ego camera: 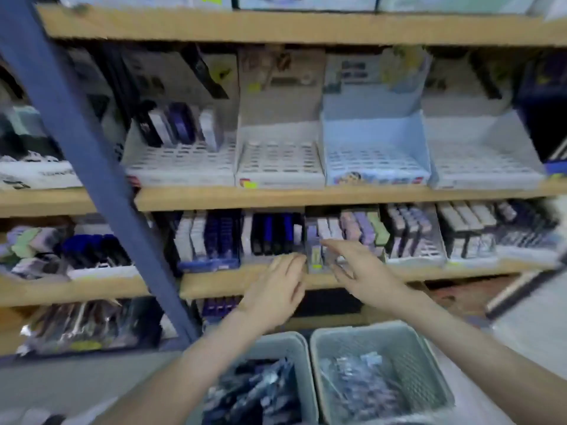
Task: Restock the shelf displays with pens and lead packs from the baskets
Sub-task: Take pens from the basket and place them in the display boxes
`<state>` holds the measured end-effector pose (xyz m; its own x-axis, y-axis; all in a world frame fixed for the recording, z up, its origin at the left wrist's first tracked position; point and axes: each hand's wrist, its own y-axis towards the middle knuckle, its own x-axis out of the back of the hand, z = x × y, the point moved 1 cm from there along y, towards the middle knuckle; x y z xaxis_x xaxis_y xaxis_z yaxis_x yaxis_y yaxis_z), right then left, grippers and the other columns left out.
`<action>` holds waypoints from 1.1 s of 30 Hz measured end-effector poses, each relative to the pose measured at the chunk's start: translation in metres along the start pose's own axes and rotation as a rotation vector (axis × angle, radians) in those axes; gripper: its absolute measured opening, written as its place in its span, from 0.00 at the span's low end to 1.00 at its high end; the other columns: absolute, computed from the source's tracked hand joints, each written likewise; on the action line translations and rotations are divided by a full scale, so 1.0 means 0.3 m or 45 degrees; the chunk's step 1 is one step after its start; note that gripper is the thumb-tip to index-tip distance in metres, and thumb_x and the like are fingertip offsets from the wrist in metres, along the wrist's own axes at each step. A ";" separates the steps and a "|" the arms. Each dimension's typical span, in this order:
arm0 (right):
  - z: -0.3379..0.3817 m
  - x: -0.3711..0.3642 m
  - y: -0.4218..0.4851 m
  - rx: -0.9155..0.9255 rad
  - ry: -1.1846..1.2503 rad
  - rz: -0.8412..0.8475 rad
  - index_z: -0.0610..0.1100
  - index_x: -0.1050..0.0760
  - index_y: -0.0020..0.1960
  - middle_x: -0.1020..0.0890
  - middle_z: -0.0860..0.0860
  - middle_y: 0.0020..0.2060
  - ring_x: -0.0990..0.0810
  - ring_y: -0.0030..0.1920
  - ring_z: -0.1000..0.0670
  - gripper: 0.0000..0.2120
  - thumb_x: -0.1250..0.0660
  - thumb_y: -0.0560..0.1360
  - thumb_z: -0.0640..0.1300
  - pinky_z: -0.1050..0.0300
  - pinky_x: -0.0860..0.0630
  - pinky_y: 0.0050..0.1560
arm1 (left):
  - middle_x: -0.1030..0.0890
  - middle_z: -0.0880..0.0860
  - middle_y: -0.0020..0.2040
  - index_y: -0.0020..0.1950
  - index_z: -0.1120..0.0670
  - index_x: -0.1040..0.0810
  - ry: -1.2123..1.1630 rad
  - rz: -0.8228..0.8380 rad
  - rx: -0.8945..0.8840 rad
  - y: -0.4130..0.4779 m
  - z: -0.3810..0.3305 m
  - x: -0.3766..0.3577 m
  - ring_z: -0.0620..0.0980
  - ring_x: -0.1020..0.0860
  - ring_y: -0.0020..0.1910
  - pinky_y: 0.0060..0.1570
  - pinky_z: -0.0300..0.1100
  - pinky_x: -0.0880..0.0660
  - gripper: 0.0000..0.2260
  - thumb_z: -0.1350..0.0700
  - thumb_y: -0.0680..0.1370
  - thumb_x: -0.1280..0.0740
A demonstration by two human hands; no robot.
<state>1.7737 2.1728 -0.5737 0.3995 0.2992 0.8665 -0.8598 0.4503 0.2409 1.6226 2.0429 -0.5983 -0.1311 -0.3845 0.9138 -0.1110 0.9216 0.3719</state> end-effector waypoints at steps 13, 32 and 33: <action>-0.677 -0.746 -0.632 -0.345 -0.444 0.969 0.44 0.65 0.77 0.49 0.44 0.77 0.46 0.76 0.43 0.38 0.42 0.80 0.48 0.47 0.47 0.74 | 0.20 0.55 0.61 0.59 0.56 0.20 -0.023 0.455 -0.239 -0.301 -0.033 -0.760 0.53 0.24 0.59 0.63 0.45 0.36 0.19 0.47 0.77 0.43; -0.797 -1.004 -0.621 -0.087 -0.890 1.040 0.39 0.24 0.58 0.21 0.43 0.50 0.23 0.49 0.44 0.29 0.20 0.60 0.47 0.48 0.24 0.49 | 0.26 0.59 0.69 0.65 0.60 0.25 0.086 0.465 -0.319 -0.347 -0.051 -0.936 0.56 0.29 0.69 0.70 0.52 0.38 0.25 0.44 0.84 0.49; -0.794 -1.000 -0.616 -0.123 -0.887 1.046 0.41 0.25 0.58 0.22 0.44 0.50 0.23 0.49 0.45 0.26 0.22 0.64 0.49 0.48 0.25 0.50 | 0.27 0.59 0.69 0.66 0.61 0.25 0.085 0.470 -0.320 -0.347 -0.053 -0.936 0.56 0.29 0.70 0.70 0.52 0.38 0.25 0.44 0.84 0.50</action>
<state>1.8885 2.2003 -0.9823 -0.5827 0.0093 0.8127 -0.7414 0.4034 -0.5362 1.6867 2.0556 -0.8910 -0.0525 -0.0312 0.9981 0.1746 0.9838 0.0400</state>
